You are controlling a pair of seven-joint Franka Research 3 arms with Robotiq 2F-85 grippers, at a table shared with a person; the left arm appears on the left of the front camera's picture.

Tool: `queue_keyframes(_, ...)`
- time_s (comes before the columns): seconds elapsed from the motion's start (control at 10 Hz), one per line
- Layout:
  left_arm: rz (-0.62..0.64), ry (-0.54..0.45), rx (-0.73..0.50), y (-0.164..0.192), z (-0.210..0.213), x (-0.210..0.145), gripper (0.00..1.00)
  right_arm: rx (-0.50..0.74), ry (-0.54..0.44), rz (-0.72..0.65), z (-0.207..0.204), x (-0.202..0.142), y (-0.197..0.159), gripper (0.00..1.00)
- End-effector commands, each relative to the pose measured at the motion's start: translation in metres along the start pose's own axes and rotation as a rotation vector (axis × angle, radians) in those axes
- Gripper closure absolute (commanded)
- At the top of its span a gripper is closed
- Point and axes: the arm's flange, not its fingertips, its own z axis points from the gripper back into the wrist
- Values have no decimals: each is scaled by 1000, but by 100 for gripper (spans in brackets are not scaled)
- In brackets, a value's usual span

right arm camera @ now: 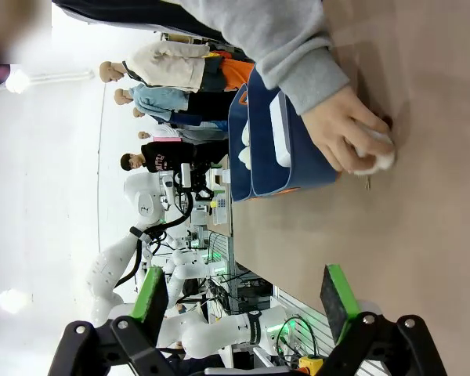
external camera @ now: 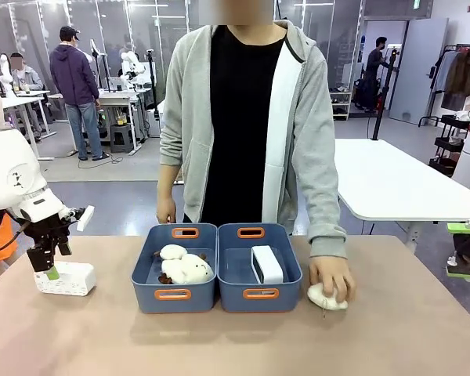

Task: Sort the digital clocks into the basket.
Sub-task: Pick up the Digital clock from the table and place it into the empty Plastic storage basket.

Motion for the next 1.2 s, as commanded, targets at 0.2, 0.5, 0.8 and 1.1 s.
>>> queue_keyframes(0.2, 8, -36, -51, 25, -35, -4, 0, 9, -1, 2, 1, 0, 3, 0)
queue_keyframes(0.5, 18, 11, -108, 21, -52, -1, 59, 9, -1, 2, 1, 0, 3, 0)
queue_keyframes(0.8, 56, -17, -119, 19, -42, 1, 100, 9, -1, 2, 1, 0, 3, 0)
queue_keyframes(1.1, 148, -121, -128, -2, 6, 18, 61, 9, -1, 2, 1, 0, 3, 0)
